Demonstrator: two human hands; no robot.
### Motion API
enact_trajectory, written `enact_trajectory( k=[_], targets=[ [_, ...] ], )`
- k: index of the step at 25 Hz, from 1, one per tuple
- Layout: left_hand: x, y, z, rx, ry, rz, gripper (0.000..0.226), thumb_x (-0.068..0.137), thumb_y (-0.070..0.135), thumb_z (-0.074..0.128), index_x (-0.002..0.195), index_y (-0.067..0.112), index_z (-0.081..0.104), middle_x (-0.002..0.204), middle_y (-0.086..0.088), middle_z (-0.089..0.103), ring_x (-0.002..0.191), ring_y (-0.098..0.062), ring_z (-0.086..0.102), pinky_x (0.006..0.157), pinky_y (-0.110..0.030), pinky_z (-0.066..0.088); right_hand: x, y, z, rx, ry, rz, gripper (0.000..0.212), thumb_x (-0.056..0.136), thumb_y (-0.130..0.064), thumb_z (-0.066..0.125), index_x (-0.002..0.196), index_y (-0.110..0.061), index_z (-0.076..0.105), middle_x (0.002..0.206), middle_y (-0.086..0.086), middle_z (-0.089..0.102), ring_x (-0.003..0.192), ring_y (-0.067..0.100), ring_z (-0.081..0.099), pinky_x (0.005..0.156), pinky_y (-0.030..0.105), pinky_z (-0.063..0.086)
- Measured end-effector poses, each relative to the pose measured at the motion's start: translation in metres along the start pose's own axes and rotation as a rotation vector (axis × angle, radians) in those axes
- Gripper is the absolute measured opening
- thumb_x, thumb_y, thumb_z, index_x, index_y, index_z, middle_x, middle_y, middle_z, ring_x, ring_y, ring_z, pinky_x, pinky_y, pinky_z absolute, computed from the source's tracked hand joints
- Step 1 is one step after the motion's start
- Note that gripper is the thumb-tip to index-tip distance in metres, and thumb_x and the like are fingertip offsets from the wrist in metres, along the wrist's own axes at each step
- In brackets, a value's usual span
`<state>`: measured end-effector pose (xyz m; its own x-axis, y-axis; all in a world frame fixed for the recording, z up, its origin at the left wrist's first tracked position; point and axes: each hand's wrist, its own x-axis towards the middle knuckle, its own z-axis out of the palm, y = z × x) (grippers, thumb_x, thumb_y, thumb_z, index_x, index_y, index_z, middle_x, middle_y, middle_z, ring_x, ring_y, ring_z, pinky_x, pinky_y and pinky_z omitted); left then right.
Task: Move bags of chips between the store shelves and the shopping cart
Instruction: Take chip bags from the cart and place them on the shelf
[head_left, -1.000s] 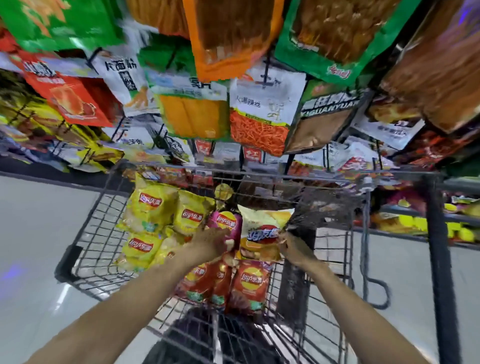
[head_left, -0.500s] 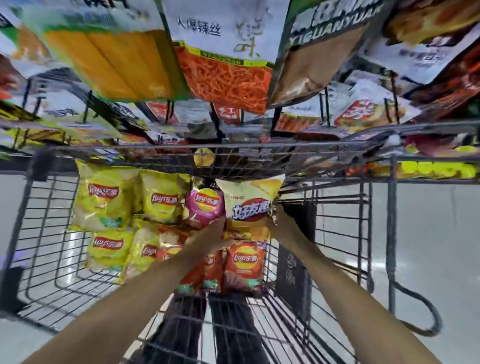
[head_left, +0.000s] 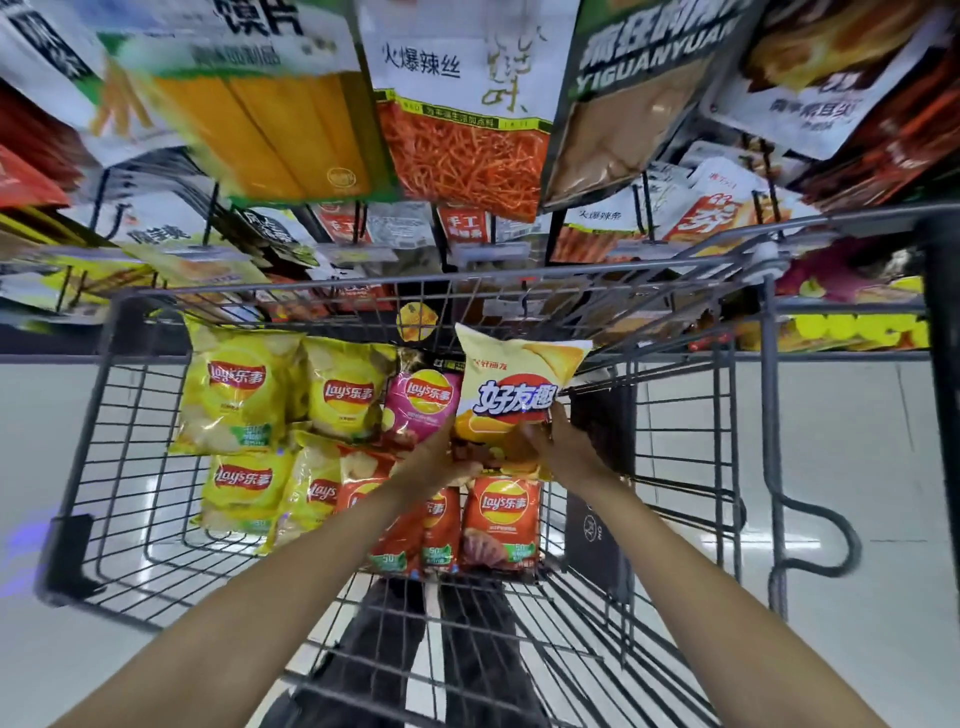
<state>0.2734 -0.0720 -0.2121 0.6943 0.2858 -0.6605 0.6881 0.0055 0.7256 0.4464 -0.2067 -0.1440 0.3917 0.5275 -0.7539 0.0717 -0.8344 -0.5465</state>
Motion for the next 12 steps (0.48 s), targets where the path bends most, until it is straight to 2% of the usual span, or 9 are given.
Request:
enact_trajectory(
  k=[2,4,6,9,10,12],
  targets=[
    [-0.016,0.006,-0.007,0.002,-0.033,0.040,0.073,0.085,0.021,0.076,0.143,0.032,0.033,0.130,0.012,0.058,0.129,-0.018,0.051,0.111,-0.041,0.041,-0.017,-0.010,0.001,-0.022,0.027,-0.006,0.057,0.103,-0.044,0.041,0.152,-0.024,0.020,0.136,0.010,0.057,0.110,0.031,0.060,0.084,0.031,0.043],
    [-0.027,0.005,-0.017,-0.039,-0.047,0.057,0.070,0.078,0.033,0.082,0.134,0.037,0.039,0.124,0.006,0.062,0.126,-0.030,0.055,0.104,-0.047,0.047,-0.035,-0.019,0.003,-0.027,0.069,0.002,0.062,0.102,-0.052,0.036,0.154,-0.023,0.017,0.140,0.012,0.054,0.117,0.034,0.058,0.090,0.036,0.046],
    [-0.052,0.023,-0.030,0.040,-0.063,0.059,0.078,0.076,0.051,0.079,0.139,0.031,0.037,0.122,0.004,0.062,0.121,-0.031,0.057,0.097,-0.040,0.048,-0.063,-0.031,0.006,0.011,0.141,0.005,0.068,0.100,-0.059,0.031,0.156,-0.024,0.014,0.143,0.012,0.050,0.120,0.037,0.057,0.090,0.035,0.045],
    [-0.084,0.025,-0.044,0.182,-0.068,0.111,0.105,0.075,0.069,0.070,0.156,0.032,0.015,0.146,0.006,0.047,0.131,-0.019,0.047,0.110,-0.041,0.040,-0.105,-0.039,0.014,0.087,0.247,-0.017,0.064,0.099,-0.061,0.027,0.151,-0.024,0.024,0.139,0.018,0.053,0.121,0.039,0.055,0.099,0.040,0.043],
    [-0.096,0.023,-0.049,0.172,-0.083,0.125,0.107,0.073,0.071,0.071,0.156,0.034,0.014,0.149,0.003,0.046,0.132,-0.019,0.046,0.111,-0.042,0.038,-0.122,-0.042,0.018,0.108,0.287,-0.038,0.063,0.098,-0.062,0.027,0.148,-0.024,0.029,0.138,0.018,0.055,0.122,0.038,0.055,0.101,0.041,0.041],
    [-0.119,0.027,-0.057,0.166,-0.115,0.145,0.105,0.071,0.069,0.074,0.154,0.035,0.021,0.139,-0.009,0.057,0.123,-0.029,0.056,0.104,-0.042,0.044,-0.156,-0.048,0.024,0.143,0.386,-0.098,0.062,0.097,-0.064,0.028,0.142,-0.023,0.037,0.136,0.014,0.057,0.119,0.034,0.055,0.096,0.039,0.042]
  ],
)
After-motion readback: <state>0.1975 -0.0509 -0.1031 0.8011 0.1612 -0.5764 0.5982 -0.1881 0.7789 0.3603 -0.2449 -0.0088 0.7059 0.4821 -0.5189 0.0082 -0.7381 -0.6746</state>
